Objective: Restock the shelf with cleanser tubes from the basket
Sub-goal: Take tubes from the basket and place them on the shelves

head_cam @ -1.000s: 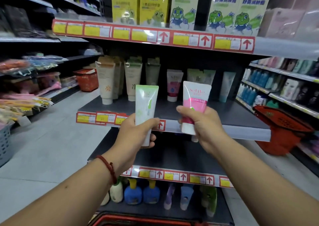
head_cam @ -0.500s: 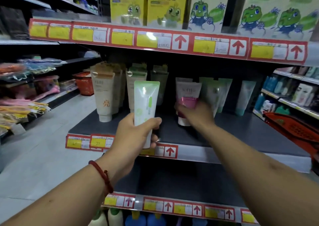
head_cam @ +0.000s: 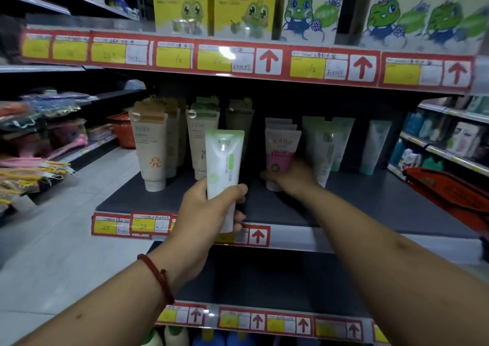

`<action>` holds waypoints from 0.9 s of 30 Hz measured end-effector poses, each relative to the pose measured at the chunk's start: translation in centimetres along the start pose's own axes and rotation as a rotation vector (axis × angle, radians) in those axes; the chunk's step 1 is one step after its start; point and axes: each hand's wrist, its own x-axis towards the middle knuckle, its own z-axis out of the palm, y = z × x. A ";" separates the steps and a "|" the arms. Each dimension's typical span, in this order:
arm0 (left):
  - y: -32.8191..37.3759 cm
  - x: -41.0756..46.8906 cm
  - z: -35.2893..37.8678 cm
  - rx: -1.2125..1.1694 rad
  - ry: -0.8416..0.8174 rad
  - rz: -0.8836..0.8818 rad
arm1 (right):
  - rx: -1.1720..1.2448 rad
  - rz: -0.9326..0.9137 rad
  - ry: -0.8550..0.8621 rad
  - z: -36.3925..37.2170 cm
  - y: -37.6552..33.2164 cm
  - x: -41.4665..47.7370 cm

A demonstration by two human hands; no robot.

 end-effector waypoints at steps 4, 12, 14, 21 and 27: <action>1.5 -1.1 1.2 -0.074 -0.023 0.010 | 0.021 0.035 -0.042 -1.5 0.2 -2.1; 3.6 -1.7 7.0 -0.106 -0.147 0.024 | 0.183 -0.048 0.098 -6.4 -0.3 -10.5; 3.1 -1.0 8.6 0.020 -0.181 0.074 | 0.231 -0.091 0.190 -7.2 0.1 -13.1; 0.3 4.0 13.6 0.145 -0.190 0.113 | 0.469 -0.204 0.275 -7.3 3.0 -20.5; -3.1 7.6 14.8 0.302 -0.265 0.094 | 0.407 -0.224 0.234 -6.2 6.6 -21.9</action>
